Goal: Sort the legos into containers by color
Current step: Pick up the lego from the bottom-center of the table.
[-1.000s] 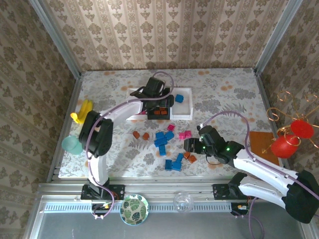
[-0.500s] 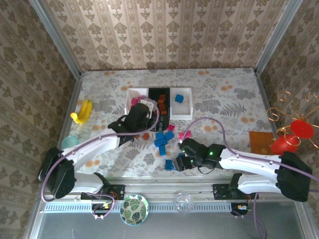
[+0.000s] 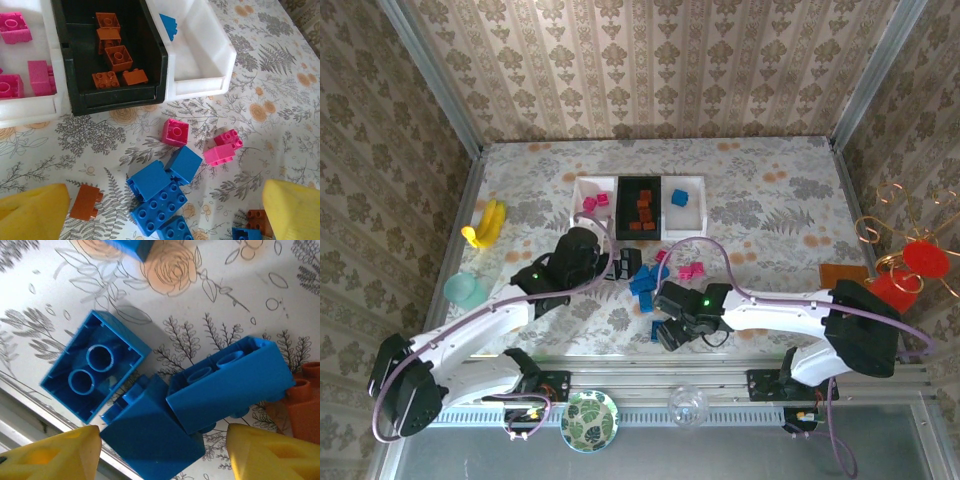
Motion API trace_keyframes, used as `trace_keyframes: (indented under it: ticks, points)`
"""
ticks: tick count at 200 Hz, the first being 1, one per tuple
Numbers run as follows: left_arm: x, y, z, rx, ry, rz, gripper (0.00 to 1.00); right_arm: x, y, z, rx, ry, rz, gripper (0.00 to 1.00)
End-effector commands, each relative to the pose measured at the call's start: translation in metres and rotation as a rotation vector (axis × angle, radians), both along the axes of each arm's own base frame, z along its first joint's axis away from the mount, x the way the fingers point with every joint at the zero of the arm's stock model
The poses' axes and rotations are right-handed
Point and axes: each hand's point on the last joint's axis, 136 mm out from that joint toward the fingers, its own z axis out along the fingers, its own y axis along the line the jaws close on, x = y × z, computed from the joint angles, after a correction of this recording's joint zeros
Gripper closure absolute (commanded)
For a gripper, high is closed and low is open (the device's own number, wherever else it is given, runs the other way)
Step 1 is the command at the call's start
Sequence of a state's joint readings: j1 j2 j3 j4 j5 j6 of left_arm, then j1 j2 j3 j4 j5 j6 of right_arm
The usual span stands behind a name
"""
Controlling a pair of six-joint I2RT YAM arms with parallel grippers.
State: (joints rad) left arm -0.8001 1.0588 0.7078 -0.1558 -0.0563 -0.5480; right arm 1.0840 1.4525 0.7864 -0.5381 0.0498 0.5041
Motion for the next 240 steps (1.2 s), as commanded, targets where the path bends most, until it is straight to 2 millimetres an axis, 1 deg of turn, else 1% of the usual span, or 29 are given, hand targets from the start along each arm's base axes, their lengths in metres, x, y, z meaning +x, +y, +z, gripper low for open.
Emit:
trace_keyframes:
  ticks: [1,30,51,78,104,119,144,160,164,167,171,183,195,205,221,240]
  points:
    - [-0.004,0.009,-0.009,0.023,0.026,0.028,0.0,-0.001,-0.006,-0.002,-0.081,-0.008,0.055,0.31]
    - [-0.005,0.009,-0.012,0.025,0.03,0.028,0.0,0.002,-0.001,-0.009,-0.11,-0.01,0.08,0.32]
    - [-0.005,0.011,-0.012,0.03,0.031,0.031,0.0,0.004,0.003,-0.012,-0.114,-0.012,0.087,0.35]
    - [-0.006,0.015,-0.012,0.035,0.029,0.039,0.0,0.006,0.006,-0.013,-0.105,-0.019,0.089,0.42]
    - [-0.006,0.019,-0.013,0.04,0.03,0.046,0.0,0.009,0.009,-0.01,-0.076,-0.024,0.084,0.53]
    - [-0.007,0.022,-0.013,0.043,0.031,0.052,0.0,0.009,0.01,-0.004,-0.04,-0.018,0.079,0.61]
    - [-0.008,0.029,-0.014,0.057,0.021,0.067,0.0,0.015,0.016,0.016,0.062,-0.025,0.067,0.64]
    - [-0.01,0.033,-0.015,0.066,0.017,0.074,0.0,0.021,0.017,0.033,0.127,-0.031,0.049,0.66]
    - [-0.011,0.035,-0.016,0.069,0.017,0.076,0.0,0.024,0.016,0.034,0.135,-0.027,0.041,0.66]
    - [-0.011,0.035,-0.016,0.07,0.016,0.077,0.0,0.026,0.017,0.044,0.167,-0.041,0.036,0.66]
    - [-0.012,0.036,-0.016,0.069,0.014,0.077,0.0,0.029,0.017,0.05,0.19,-0.046,0.029,0.66]
    - [-0.014,0.039,-0.018,0.066,0.014,0.083,0.0,0.043,0.016,0.067,0.258,-0.064,-0.015,0.67]
    - [-0.016,0.041,-0.02,0.06,0.016,0.087,0.0,0.064,0.013,0.086,0.326,-0.101,-0.078,0.67]
    - [-0.017,0.042,-0.022,0.059,0.02,0.092,0.0,0.086,0.01,0.104,0.372,-0.148,-0.136,0.67]
    - [-0.018,0.043,-0.025,0.06,0.029,0.094,0.0,0.128,0.002,0.13,0.426,-0.233,-0.246,0.67]
    - [-0.02,0.042,-0.029,0.057,0.039,0.089,0.0,0.174,-0.012,0.145,0.44,-0.303,-0.372,0.67]
